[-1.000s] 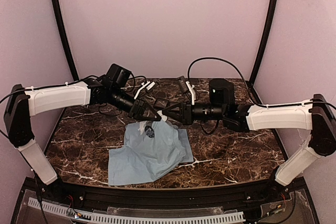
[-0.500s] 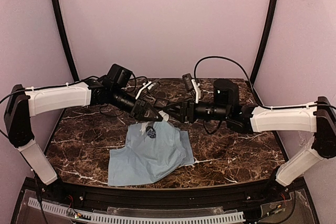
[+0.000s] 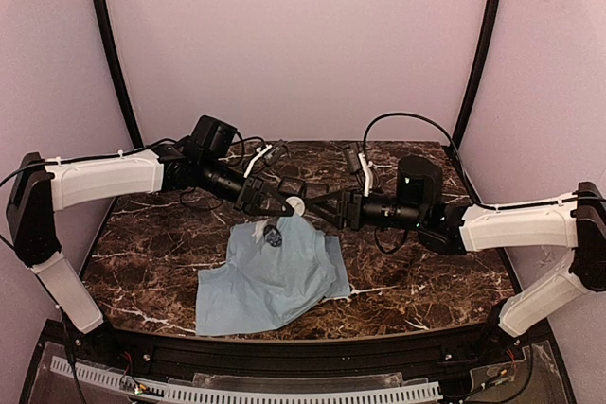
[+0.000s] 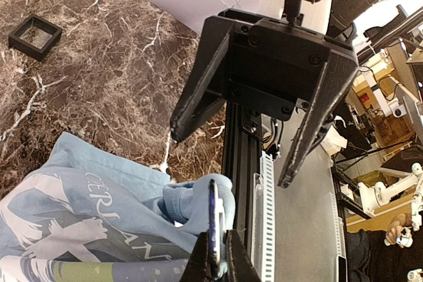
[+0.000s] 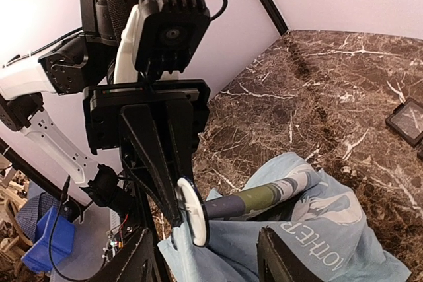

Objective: Remove the brooch from the garment

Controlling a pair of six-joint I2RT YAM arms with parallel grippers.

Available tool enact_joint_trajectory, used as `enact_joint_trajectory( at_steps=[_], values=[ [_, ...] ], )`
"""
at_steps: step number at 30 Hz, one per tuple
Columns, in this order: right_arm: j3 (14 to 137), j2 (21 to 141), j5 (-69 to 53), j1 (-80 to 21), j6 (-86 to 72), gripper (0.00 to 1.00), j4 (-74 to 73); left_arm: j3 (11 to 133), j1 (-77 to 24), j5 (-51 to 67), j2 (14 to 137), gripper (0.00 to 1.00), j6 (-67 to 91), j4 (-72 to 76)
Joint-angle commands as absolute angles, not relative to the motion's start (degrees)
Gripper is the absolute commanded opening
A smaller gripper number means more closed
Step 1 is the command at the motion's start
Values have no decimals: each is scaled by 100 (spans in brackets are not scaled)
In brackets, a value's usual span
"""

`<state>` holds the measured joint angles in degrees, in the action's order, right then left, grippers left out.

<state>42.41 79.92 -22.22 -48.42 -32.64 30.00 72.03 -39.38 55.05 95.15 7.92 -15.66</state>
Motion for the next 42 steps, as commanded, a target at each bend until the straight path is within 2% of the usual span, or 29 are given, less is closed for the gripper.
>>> enact_joint_trajectory(
  at_steps=[1, 5, 12, 17, 25, 35, 42],
  values=[
    [4349, 8111, -2382, -4856, -3303, 51, 3233, 7187, -3909, 5649, 9229, 1, 709, -1461],
    [4659, 8177, -2513, -4844, -2992, 48, 2803, 7309, -3915, 5604, 9281, 1, 399, -1828],
    [5684, 8355, -2900, -4800, -1930, 42, 660, 7564, -4041, 5361, 9392, 1, -275, -2701],
    [5924, 8482, -3407, -4787, -1714, 40, 98, 7612, -4097, 5396, 9387, 1, -397, -2799],
    [6068, 8867, -4072, -4790, -1938, 31, 344, 7622, -4201, 5579, 9478, 1, -459, -2902],
    [5976, 8824, -4132, -4790, -2063, 32, 621, 7663, -4275, 5617, 9545, 1, -502, -2977],
    [5854, 8769, -4112, -4790, -2229, 25, 1049, 7672, -4307, 5658, 9577, 1, -529, -3029]
  ],
)
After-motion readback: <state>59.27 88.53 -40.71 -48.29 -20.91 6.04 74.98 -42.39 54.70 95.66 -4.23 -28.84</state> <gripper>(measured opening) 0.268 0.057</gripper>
